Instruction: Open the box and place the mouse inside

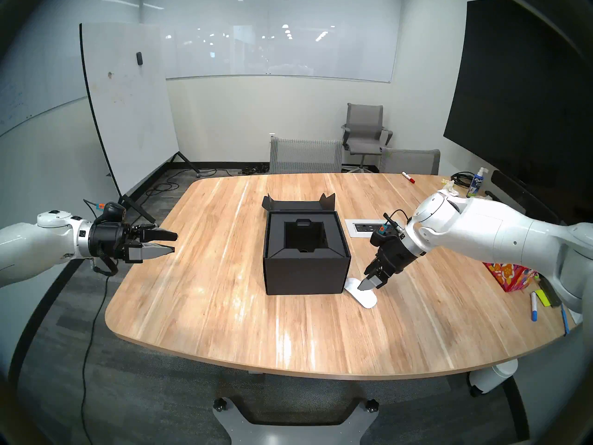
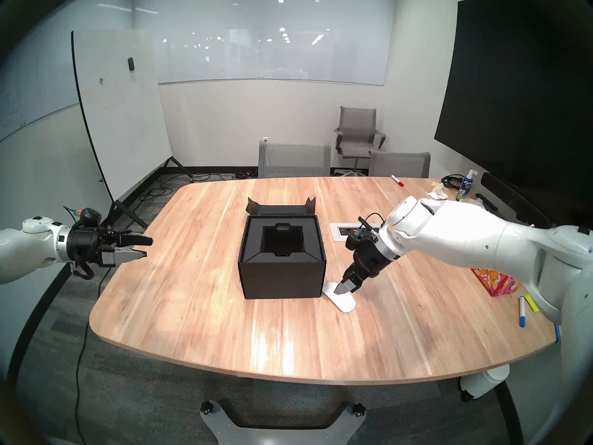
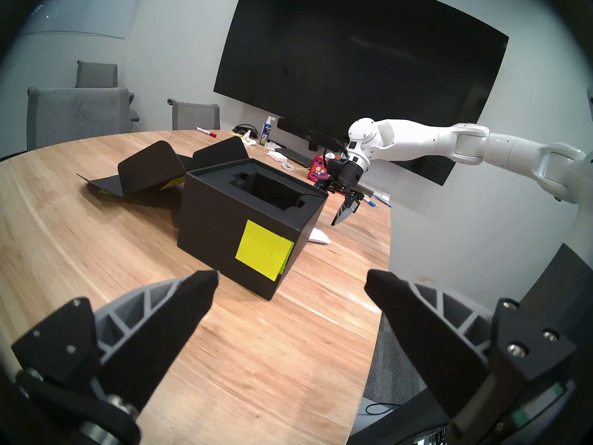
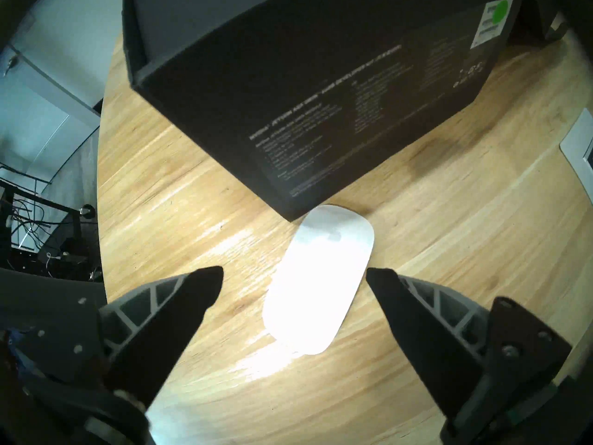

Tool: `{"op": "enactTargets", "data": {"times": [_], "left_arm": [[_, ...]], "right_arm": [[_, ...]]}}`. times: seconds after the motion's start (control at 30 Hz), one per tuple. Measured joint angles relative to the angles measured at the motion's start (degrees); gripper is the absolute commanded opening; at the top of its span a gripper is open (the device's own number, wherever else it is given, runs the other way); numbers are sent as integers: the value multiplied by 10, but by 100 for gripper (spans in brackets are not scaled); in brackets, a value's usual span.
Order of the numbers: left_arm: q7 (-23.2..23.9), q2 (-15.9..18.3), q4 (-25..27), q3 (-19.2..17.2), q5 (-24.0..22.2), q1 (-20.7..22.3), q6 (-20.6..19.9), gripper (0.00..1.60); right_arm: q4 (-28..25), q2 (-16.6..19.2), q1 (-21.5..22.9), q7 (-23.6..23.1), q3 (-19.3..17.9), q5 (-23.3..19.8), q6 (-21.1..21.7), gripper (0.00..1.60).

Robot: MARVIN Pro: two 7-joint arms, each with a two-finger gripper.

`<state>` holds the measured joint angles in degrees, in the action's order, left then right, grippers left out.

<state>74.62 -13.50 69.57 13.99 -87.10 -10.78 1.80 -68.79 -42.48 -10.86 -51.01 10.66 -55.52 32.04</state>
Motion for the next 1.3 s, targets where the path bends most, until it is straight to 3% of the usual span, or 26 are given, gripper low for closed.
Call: {"op": "enactTargets", "data": {"times": [1.3], "left_arm": [[0, 0, 0, 0, 0, 0, 0, 160]], "right_arm": [[15, -27, -7, 12, 3, -4, 83, 160]]}}
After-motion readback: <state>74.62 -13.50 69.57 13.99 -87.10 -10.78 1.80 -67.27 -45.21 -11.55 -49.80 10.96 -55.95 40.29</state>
